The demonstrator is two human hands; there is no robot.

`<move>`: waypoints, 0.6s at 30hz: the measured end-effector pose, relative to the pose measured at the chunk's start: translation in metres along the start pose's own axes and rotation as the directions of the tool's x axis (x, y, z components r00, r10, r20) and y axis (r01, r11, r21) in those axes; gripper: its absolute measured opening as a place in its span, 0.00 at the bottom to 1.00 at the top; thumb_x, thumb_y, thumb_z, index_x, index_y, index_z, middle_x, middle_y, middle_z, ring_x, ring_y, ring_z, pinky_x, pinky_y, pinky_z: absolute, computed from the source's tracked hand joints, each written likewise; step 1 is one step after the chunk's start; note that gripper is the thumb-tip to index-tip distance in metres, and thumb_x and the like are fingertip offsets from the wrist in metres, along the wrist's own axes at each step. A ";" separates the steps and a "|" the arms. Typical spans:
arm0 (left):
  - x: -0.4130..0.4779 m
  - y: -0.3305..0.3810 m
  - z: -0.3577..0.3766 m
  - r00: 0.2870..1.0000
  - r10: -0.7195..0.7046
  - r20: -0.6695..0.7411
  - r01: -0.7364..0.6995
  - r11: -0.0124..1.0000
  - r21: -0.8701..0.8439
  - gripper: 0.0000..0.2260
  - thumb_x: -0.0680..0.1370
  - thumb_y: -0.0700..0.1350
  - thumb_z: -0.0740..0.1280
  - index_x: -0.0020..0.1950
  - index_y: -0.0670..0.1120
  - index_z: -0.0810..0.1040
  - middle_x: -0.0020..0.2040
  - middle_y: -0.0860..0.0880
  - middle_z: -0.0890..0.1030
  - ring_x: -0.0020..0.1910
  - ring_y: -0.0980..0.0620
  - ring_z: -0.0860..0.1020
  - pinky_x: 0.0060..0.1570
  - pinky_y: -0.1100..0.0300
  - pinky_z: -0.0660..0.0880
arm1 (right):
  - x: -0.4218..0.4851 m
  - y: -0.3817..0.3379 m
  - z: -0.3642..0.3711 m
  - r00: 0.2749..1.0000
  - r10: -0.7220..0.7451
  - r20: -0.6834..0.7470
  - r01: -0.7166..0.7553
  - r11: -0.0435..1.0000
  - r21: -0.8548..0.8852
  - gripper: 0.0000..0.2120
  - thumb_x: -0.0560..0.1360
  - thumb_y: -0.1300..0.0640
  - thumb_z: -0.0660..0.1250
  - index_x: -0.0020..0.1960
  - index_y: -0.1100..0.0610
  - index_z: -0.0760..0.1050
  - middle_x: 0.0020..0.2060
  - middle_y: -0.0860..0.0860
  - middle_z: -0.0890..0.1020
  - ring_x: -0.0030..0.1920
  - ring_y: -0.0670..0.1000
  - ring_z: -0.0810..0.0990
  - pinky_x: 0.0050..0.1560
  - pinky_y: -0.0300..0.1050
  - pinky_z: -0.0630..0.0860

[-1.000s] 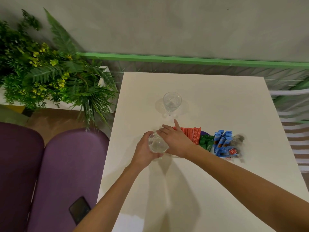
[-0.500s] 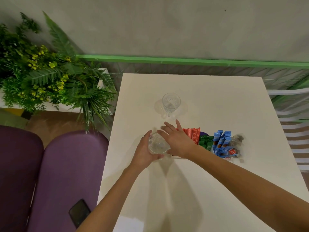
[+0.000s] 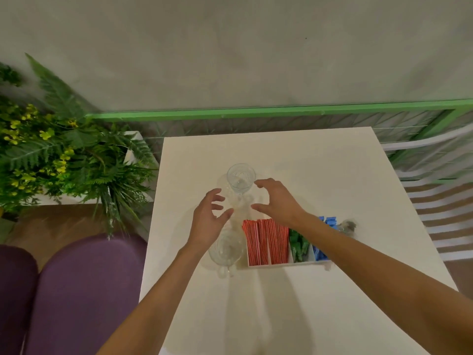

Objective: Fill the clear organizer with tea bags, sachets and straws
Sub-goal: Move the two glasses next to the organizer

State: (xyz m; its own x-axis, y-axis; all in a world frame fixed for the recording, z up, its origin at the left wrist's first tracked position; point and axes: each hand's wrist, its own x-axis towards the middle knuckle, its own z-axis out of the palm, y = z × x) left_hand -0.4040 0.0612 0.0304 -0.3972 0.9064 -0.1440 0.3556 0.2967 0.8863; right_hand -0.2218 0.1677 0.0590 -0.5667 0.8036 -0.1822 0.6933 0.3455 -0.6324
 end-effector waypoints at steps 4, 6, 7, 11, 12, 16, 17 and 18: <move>0.031 0.004 0.007 1.000 0.017 0.004 -0.017 0.998 0.053 0.28 0.71 0.45 0.76 0.67 0.51 0.69 0.56 0.53 0.77 0.49 0.54 0.78 0.48 0.63 0.75 | 0.029 0.005 -0.006 0.991 0.128 0.023 -0.130 0.987 0.099 0.38 0.69 0.52 0.76 0.74 0.54 0.62 0.66 0.52 0.73 0.66 0.52 0.70 0.65 0.44 0.66; 0.050 0.005 0.013 0.999 -0.009 0.031 0.006 0.995 0.103 0.33 0.70 0.43 0.77 0.71 0.49 0.67 0.59 0.51 0.76 0.50 0.52 0.78 0.50 0.59 0.76 | 0.043 0.006 -0.008 0.982 0.185 0.046 -0.189 0.973 0.130 0.42 0.68 0.53 0.78 0.75 0.56 0.60 0.68 0.55 0.71 0.67 0.54 0.70 0.66 0.47 0.67; 0.059 0.005 0.014 0.998 -0.035 0.049 0.028 0.991 0.132 0.36 0.69 0.43 0.78 0.73 0.48 0.64 0.62 0.50 0.74 0.51 0.51 0.77 0.50 0.57 0.76 | 0.049 0.005 -0.007 0.978 0.201 0.062 -0.207 0.969 0.136 0.44 0.67 0.54 0.78 0.76 0.56 0.58 0.69 0.55 0.70 0.68 0.54 0.70 0.67 0.48 0.68; 0.086 0.009 0.020 0.981 -0.094 0.171 0.059 0.978 0.201 0.44 0.68 0.38 0.78 0.78 0.47 0.57 0.69 0.46 0.71 0.58 0.44 0.77 0.55 0.50 0.78 | 0.069 -0.001 -0.006 0.967 0.214 0.137 -0.234 0.959 0.157 0.45 0.68 0.56 0.78 0.77 0.56 0.56 0.71 0.56 0.69 0.69 0.57 0.69 0.69 0.51 0.67; 0.091 0.009 0.021 0.976 -0.101 0.190 0.059 0.975 0.214 0.44 0.68 0.37 0.77 0.78 0.47 0.56 0.70 0.44 0.70 0.59 0.43 0.77 0.56 0.48 0.78 | 0.072 -0.002 -0.005 0.966 0.212 0.151 -0.235 0.959 0.157 0.44 0.68 0.56 0.78 0.76 0.57 0.56 0.71 0.56 0.69 0.69 0.58 0.70 0.69 0.51 0.67; 0.105 0.005 0.029 0.980 -0.082 0.181 0.036 0.970 0.242 0.42 0.67 0.34 0.77 0.76 0.45 0.61 0.69 0.41 0.73 0.62 0.40 0.76 0.62 0.45 0.75 | 0.078 -0.003 -0.004 0.970 0.179 0.165 -0.206 0.964 0.169 0.35 0.70 0.56 0.76 0.72 0.60 0.64 0.67 0.58 0.74 0.65 0.59 0.74 0.67 0.53 0.70; 0.106 0.003 0.030 0.985 -0.081 0.155 0.044 0.972 0.229 0.41 0.66 0.34 0.78 0.75 0.44 0.64 0.68 0.42 0.74 0.63 0.40 0.76 0.62 0.45 0.75 | 0.078 -0.003 -0.002 0.973 0.169 0.158 -0.197 0.963 0.183 0.33 0.70 0.57 0.76 0.71 0.60 0.66 0.66 0.58 0.75 0.64 0.59 0.74 0.67 0.53 0.71; 0.106 0.002 0.031 0.988 -0.078 0.130 0.049 0.976 0.214 0.40 0.65 0.34 0.78 0.74 0.44 0.66 0.67 0.42 0.75 0.63 0.40 0.76 0.62 0.45 0.75 | 0.078 -0.003 -0.002 0.974 0.169 0.151 -0.198 0.959 0.203 0.32 0.70 0.58 0.76 0.70 0.60 0.67 0.65 0.58 0.75 0.64 0.59 0.74 0.66 0.54 0.71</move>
State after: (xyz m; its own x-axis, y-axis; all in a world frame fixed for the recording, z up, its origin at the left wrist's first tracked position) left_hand -0.4192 0.1672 0.0037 -0.3105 0.9118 -0.2685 0.5090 0.3981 0.7632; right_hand -0.2675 0.2299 0.0482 -0.5020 0.7680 -0.3976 0.6866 0.0744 -0.7232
